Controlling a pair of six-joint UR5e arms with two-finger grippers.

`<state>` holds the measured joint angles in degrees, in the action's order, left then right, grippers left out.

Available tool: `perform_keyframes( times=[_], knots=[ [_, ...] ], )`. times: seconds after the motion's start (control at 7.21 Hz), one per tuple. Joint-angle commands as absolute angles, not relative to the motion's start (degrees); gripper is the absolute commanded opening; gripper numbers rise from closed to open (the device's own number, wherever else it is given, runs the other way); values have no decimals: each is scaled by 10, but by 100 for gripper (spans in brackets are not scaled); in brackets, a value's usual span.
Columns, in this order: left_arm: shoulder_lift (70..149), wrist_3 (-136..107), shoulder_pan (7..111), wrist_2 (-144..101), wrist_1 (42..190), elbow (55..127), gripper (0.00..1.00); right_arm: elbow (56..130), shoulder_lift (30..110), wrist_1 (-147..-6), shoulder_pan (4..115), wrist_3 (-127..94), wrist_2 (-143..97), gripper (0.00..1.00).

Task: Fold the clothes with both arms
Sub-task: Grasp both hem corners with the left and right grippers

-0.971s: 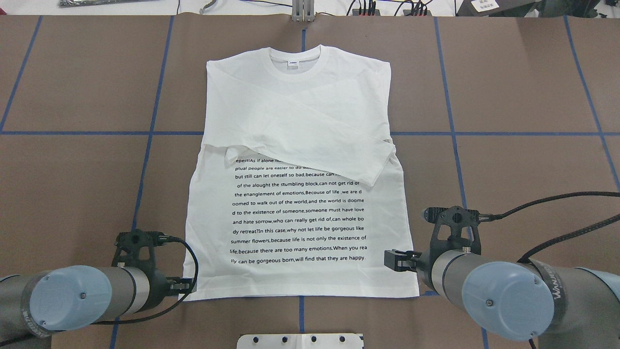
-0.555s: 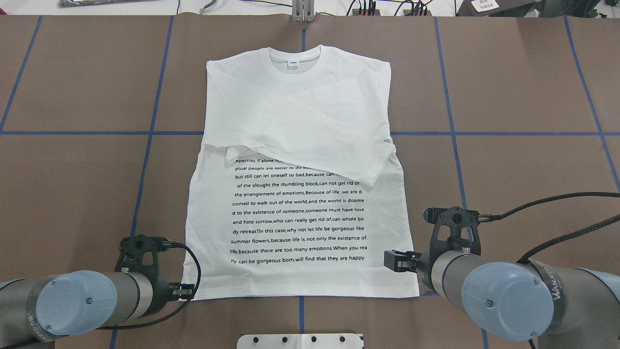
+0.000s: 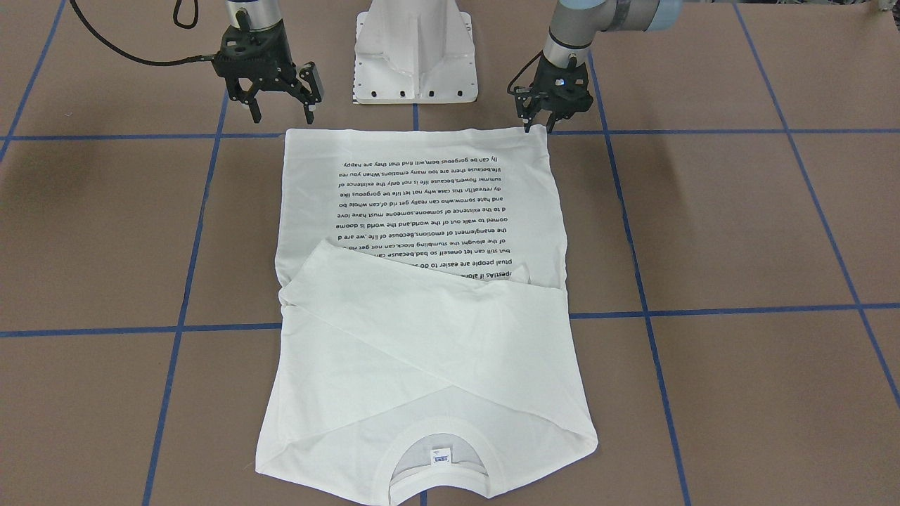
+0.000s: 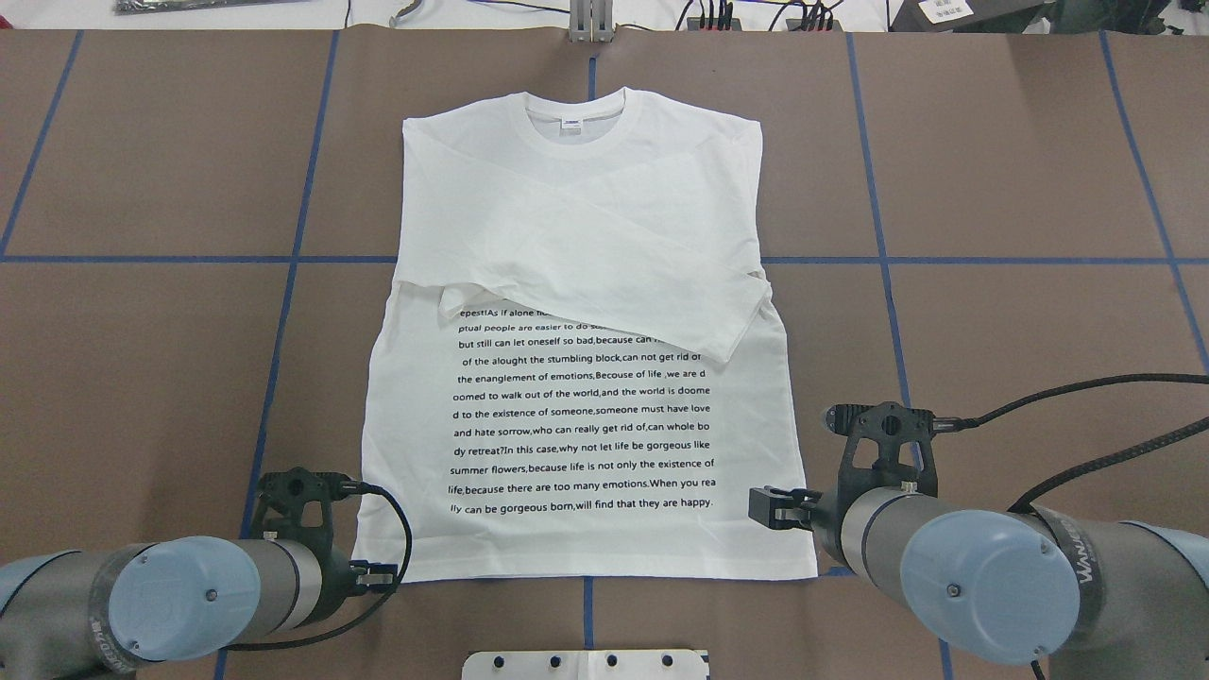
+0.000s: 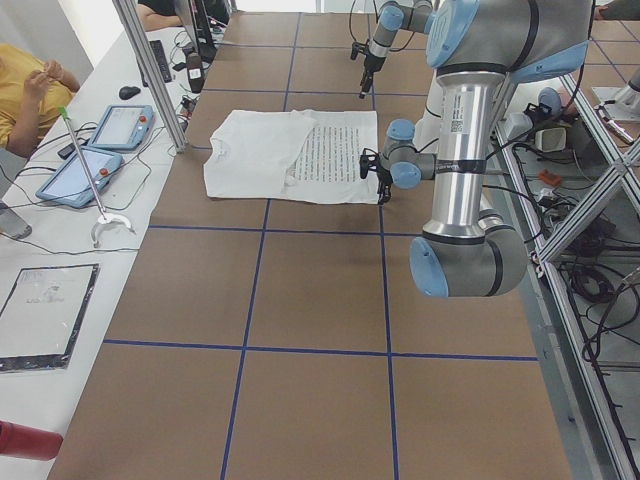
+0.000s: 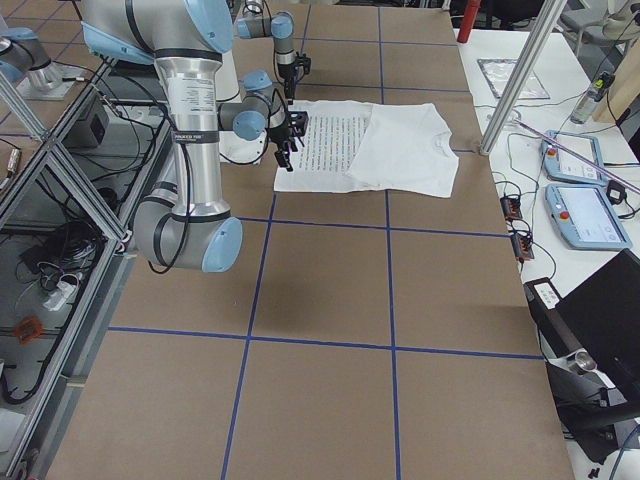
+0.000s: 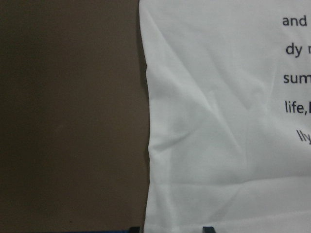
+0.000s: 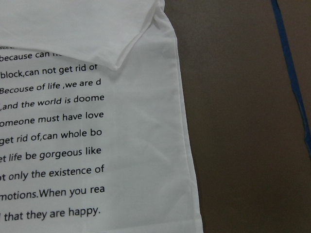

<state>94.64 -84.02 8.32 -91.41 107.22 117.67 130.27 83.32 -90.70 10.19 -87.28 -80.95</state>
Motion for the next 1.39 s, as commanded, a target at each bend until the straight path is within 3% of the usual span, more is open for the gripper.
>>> perform_keyframes(
  times=[0.0, 0.14, 0.28, 0.42, 0.97, 1.25],
  knots=[
    [947, -840, 81, -914, 1071, 1172, 42, 1303, 833, -907, 102, -873, -809, 100],
    [947, -840, 81, -914, 1071, 1172, 29, 1303, 833, -907, 102, -873, -809, 100],
    [947, -841, 81, -913, 1071, 1172, 6, 1302, 834, -907, 102, -873, -809, 100],
    [947, -842, 82, -913, 1071, 1176, 0, 1299, 835, -907, 101, -873, -809, 100],
    [947, -847, 95, -898, 1071, 1226, 0, 1293, 855, -896, 80, -892, -797, 100],
    [947, -846, 94, -881, 1071, 1245, 0, 1246, 903, -764, 37, -929, -740, 99]
  ],
)
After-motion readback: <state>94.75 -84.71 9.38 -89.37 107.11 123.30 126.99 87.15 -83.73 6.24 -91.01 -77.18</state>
